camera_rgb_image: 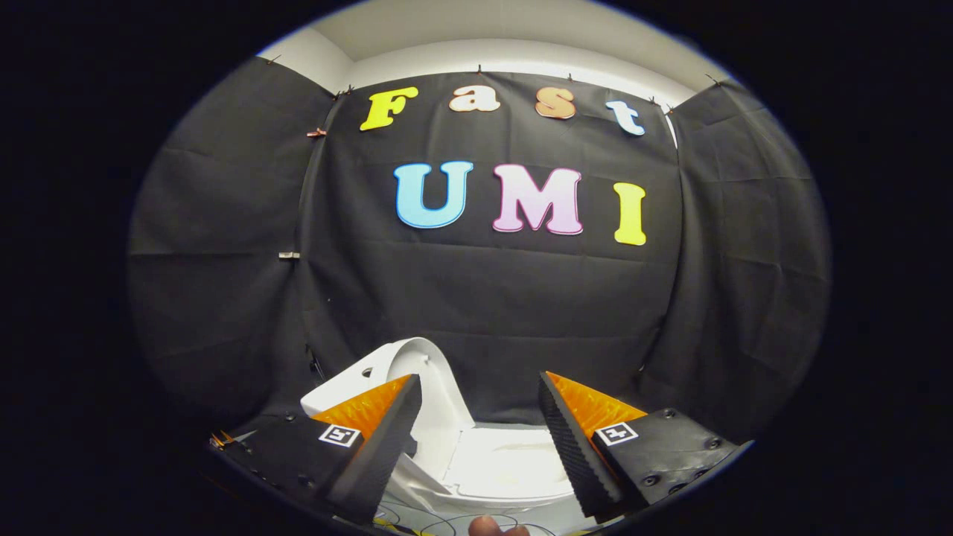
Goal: Open the toilet lid.
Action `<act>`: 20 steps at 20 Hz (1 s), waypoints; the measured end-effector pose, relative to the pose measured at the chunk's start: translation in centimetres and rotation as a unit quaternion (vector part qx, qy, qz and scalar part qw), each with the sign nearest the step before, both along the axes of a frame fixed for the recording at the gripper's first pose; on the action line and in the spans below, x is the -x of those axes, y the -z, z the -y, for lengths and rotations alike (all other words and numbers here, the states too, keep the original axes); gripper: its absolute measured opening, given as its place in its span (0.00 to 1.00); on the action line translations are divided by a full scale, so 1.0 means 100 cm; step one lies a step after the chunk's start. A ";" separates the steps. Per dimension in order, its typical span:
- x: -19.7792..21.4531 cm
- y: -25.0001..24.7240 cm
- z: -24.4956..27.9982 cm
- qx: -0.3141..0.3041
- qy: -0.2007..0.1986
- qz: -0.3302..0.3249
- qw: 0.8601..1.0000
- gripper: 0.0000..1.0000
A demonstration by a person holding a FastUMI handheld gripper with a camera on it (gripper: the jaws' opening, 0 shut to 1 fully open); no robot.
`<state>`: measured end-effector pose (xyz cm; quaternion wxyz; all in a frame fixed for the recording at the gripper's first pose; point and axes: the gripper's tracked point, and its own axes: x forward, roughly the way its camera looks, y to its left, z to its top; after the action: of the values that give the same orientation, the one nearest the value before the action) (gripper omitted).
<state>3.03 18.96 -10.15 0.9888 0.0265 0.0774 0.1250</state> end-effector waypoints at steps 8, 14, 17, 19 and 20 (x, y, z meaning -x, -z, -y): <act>-0.004 -0.029 0.077 -0.014 0.050 0.023 0.998 0.99; -0.006 -0.045 0.124 -0.011 0.087 0.046 0.995 0.99; -0.004 -0.051 0.138 -0.019 0.096 0.054 0.994 0.99; -0.005 -0.053 0.148 -0.018 0.102 0.057 0.993 0.98; -0.005 -0.053 0.152 -0.016 0.102 0.056 0.993 0.98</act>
<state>3.57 3.79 -4.81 0.9986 0.0429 0.0165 0.0255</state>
